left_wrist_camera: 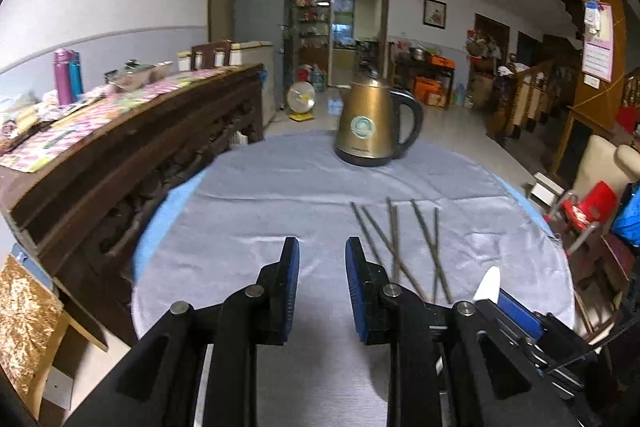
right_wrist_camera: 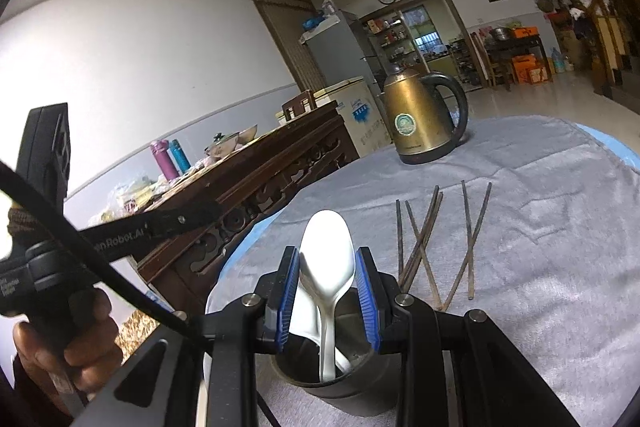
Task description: Organize utensils
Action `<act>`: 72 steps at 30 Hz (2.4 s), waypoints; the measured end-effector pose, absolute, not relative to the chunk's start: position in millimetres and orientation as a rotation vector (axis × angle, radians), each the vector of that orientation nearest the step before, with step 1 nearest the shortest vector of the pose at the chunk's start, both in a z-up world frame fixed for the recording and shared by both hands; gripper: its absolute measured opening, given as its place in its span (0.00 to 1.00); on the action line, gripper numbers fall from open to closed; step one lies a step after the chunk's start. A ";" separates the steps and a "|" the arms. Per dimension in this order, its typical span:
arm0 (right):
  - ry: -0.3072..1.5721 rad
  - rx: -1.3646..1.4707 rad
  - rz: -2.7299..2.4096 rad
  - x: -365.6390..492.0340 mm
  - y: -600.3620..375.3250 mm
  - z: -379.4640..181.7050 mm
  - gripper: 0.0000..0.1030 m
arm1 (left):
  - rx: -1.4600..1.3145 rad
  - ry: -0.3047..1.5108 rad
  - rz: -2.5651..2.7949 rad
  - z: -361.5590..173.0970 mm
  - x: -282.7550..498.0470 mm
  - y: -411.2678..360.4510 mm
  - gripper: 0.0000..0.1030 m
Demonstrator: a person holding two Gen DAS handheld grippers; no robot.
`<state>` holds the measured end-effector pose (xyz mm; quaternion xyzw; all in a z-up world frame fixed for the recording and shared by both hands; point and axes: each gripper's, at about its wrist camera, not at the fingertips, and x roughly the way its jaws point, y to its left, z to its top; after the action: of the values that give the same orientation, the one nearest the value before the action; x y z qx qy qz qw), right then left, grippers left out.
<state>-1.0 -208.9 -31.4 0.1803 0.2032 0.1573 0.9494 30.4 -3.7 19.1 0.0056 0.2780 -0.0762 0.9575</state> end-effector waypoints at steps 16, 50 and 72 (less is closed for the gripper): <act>0.418 0.263 0.346 -11.0 -183.0 -23.1 0.31 | 0.047 0.516 0.079 23.0 24.4 53.6 0.47; 0.458 0.336 0.215 6.6 -215.3 -9.8 0.59 | 0.122 0.849 0.483 -46.7 -8.0 194.7 0.60; 0.471 0.361 0.204 6.5 -210.3 -2.3 0.65 | 0.146 0.646 0.738 9.9 -56.2 258.4 0.66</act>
<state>6.5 -210.3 -2.3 0.1774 0.2319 0.1001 0.9512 -56.2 258.4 9.9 0.0700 0.3101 0.3541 0.8795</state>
